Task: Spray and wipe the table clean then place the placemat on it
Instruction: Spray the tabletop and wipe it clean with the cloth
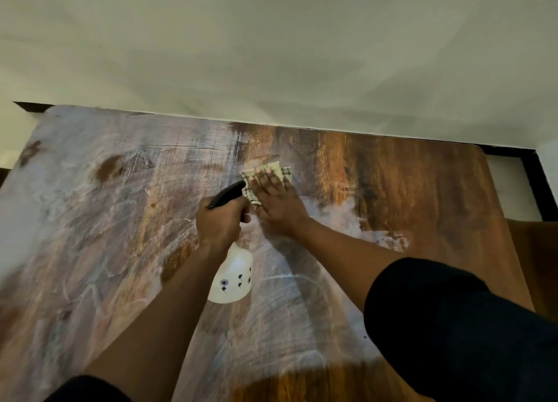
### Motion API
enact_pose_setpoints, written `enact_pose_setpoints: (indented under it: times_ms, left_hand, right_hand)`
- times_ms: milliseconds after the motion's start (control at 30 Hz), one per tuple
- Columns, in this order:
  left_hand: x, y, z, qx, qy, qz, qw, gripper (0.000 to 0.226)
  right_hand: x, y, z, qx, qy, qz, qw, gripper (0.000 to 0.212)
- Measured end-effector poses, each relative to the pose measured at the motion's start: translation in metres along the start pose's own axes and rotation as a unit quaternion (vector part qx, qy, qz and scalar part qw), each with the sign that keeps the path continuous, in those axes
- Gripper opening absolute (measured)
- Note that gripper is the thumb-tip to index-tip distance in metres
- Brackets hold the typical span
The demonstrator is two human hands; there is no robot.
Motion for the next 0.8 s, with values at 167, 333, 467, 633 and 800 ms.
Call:
enact_pose_setpoints:
  times_ms: [167, 333, 467, 633, 800]
  left_hand:
    - [0.007, -0.013, -0.018, 0.013, 0.008, 0.006, 1.0, 0.035]
    - [0.002, -0.021, -0.039, 0.012, 0.017, 0.005, 1.0, 0.039]
    - [-0.005, -0.024, -0.047, 0.014, 0.026, -0.008, 1.0, 0.04]
    - [-0.003, -0.022, -0.051, 0.013, 0.04, -0.016, 0.999, 0.038]
    - [0.01, -0.012, -0.046, 0.009, 0.052, -0.011, 0.999, 0.037]
  right_hand:
    - [0.003, 0.035, -0.024, -0.009, -0.007, 0.031, 0.999, 0.065]
    - [0.023, 0.144, -0.098, -0.165, 0.038, 0.062, 0.984, 0.064]
    - [0.023, 0.197, -0.135, -0.255, 0.05, 0.05, 0.964, 0.064]
    - [0.021, 0.148, -0.113, -0.281, 0.05, 0.059, 0.957, 0.07]
    - [-0.001, 0.035, -0.064, -0.1, 0.027, 0.05, 0.993, 0.07]
Point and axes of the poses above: each hand's wrist, its own z-axis towards the middle knuckle, its own x-axis out of the back of the hand, y = z × x, the point moved 9 cm from there along z, towards the middle knuckle, and after that the axes turned 4 degrees about x, right-handed, at the moved point
